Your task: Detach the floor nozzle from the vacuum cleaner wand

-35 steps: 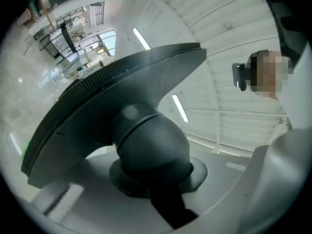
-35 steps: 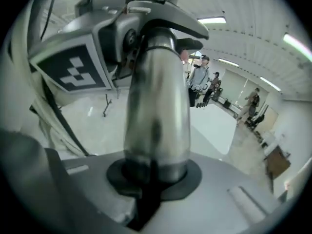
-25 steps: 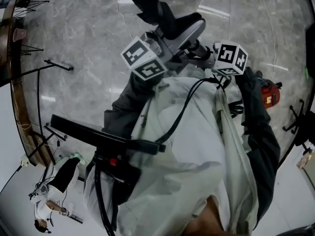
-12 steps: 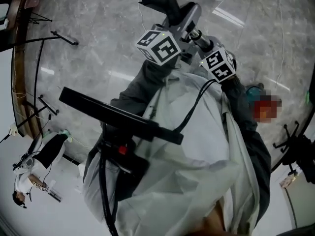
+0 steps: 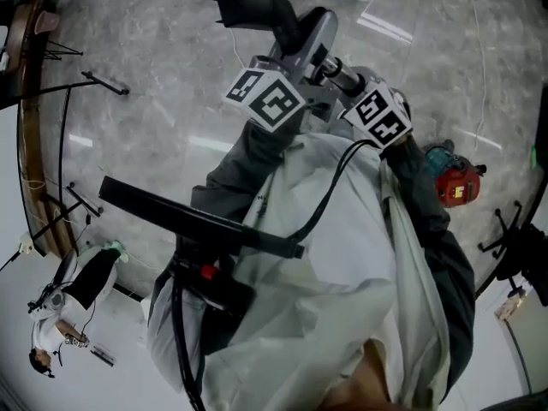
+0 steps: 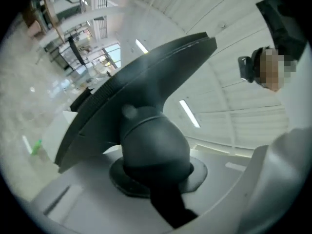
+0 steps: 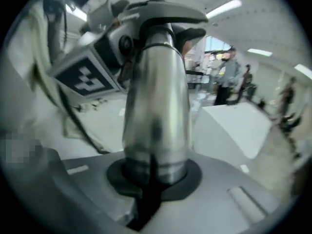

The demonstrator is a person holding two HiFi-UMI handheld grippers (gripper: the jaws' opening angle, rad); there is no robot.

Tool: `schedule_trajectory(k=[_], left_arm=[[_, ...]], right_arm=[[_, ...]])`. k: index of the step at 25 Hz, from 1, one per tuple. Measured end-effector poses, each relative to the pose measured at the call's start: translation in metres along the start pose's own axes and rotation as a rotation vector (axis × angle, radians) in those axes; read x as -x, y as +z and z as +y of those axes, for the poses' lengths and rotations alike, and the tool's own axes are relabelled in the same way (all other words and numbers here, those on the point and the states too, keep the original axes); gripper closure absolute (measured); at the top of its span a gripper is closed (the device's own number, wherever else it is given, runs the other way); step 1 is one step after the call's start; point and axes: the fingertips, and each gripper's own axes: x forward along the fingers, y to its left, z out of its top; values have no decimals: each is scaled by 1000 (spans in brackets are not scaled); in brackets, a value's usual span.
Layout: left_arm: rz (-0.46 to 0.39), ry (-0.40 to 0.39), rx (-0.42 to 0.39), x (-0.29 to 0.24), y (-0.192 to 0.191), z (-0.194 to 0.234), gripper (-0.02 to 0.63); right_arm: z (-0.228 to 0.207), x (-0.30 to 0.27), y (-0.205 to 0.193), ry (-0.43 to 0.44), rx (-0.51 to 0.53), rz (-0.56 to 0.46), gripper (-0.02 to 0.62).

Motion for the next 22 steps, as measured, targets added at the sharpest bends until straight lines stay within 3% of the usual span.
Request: schedule_trajectory(k=[2, 3, 5, 6, 8, 12, 13, 14, 15, 16, 18, 22], left_arm=[[0, 110, 7, 0, 1, 9, 534], [14, 118, 1, 0, 1, 8, 535], [50, 52, -28, 2, -1, -4, 534], [65, -9, -52, 4, -3, -15, 532], [84, -182, -112, 7, -7, -43, 528], [123, -601, -196, 19, -17, -120, 529], [134, -649, -205, 19, -19, -131, 529], [140, -663, -206, 17, -21, -136, 529], [138, -646, -195, 14, -21, -133, 529], [126, -603, -175, 10, -19, -126, 529], [81, -453, -129, 4, -10, -100, 531], [70, -80, -83, 1, -4, -45, 534]], right_arm=[[-16, 1, 0, -271, -12, 18, 558], [-18, 3, 0, -340, -21, 16, 558], [-11, 4, 0, -338, -31, -11, 558], [-4, 4, 0, -277, -25, -36, 558], [14, 10, 2, -53, 9, -96, 557], [62, 51, 4, 573, 92, -192, 557], [69, 61, 4, 685, 101, -206, 557], [71, 68, 5, 744, 101, -215, 557], [69, 68, 6, 745, 95, -217, 557], [64, 64, 8, 693, 82, -213, 558], [48, 47, 11, 476, 41, -187, 558], [9, 21, 4, -159, -58, -92, 558]])
